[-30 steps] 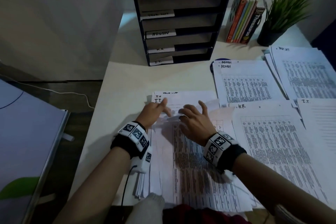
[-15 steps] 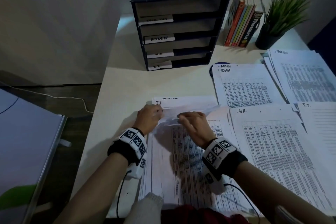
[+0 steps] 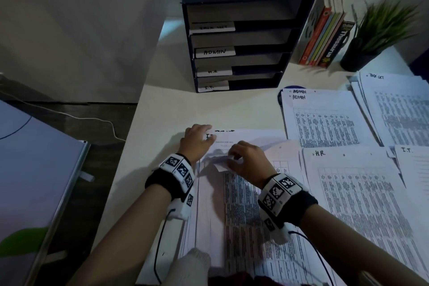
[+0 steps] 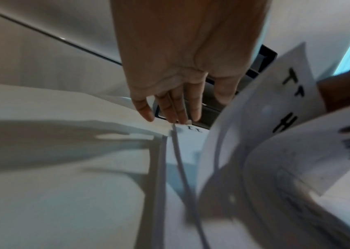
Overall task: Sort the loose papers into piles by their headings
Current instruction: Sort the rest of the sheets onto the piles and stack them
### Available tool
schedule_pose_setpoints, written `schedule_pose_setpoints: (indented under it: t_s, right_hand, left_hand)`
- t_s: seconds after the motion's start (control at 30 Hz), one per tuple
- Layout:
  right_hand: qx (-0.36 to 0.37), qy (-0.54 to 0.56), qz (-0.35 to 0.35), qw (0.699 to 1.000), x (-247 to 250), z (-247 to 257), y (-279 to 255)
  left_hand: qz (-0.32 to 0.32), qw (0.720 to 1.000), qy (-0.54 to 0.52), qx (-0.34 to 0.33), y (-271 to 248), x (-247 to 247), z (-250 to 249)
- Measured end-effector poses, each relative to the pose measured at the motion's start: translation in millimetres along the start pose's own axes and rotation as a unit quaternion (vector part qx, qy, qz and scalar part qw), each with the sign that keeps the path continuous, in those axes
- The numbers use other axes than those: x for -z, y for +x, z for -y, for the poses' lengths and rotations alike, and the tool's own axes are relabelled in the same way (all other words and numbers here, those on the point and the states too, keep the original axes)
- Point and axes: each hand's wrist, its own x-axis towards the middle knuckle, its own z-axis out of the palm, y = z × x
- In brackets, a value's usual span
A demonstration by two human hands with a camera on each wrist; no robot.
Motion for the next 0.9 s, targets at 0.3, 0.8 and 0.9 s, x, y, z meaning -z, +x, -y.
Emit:
schedule_pose_setpoints:
  t_s: [0.3, 0.8, 0.9]
  right_hand:
    - [-0.068, 0.085, -0.036, 0.993, 2.1, -6.4, 0.0]
    - [-0.037, 0.05, -0.042, 0.997, -1.3, -5.0, 7.7]
    - [-0.011, 0.057, -0.082, 0.995, -7.8, -10.9, 1.3]
  left_hand:
    - [-0.004, 0.997, -0.025, -0.068, -8.3, 2.2, -5.6]
    - [0.12, 0.913, -0.378, 0.092, -34.4, 16.4, 6.5]
    - [0.096, 0.913, -0.383, 0.098, -32.0, 13.2, 8.5]
